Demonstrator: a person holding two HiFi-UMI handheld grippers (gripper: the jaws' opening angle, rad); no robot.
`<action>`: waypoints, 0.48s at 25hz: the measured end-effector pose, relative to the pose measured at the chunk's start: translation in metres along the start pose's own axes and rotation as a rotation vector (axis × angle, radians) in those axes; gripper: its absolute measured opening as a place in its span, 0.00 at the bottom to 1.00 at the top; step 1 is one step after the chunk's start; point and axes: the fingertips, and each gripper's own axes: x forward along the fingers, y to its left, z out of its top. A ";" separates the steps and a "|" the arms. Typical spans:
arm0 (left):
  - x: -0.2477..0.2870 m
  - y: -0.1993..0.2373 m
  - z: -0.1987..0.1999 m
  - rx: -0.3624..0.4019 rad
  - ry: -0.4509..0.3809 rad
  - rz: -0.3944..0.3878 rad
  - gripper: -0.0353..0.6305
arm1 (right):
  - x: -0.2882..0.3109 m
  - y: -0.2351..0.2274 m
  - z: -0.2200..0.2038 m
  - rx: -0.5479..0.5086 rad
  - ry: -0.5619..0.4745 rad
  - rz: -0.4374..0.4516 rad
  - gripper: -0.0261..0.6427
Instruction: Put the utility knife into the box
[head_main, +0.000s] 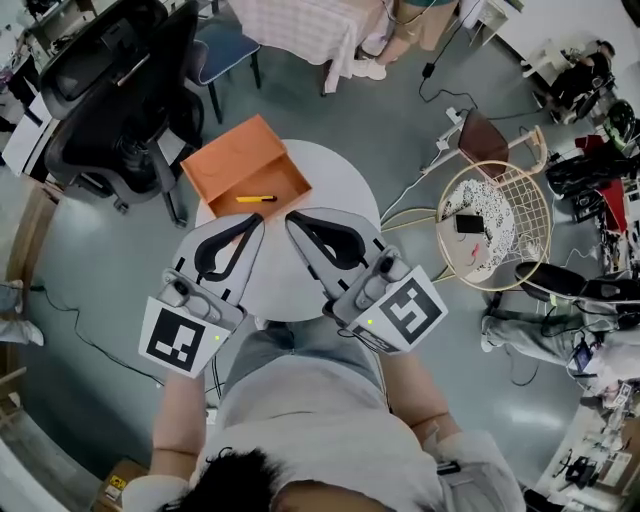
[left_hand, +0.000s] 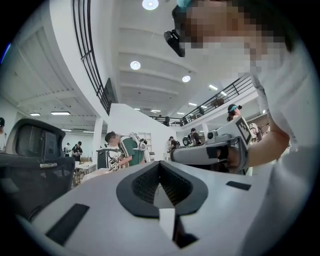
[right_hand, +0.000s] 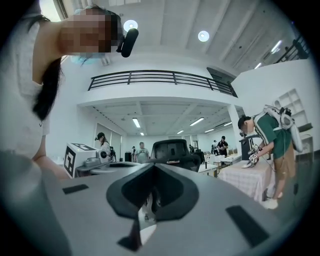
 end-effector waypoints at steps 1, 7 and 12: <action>-0.001 -0.001 0.001 0.002 0.000 0.000 0.07 | 0.000 0.003 0.001 0.002 -0.004 0.005 0.05; -0.007 -0.005 0.010 0.001 -0.012 0.003 0.07 | -0.001 0.016 0.007 0.006 -0.013 0.033 0.05; -0.009 -0.010 0.015 0.008 -0.030 0.002 0.07 | -0.002 0.019 0.010 0.002 -0.016 0.045 0.05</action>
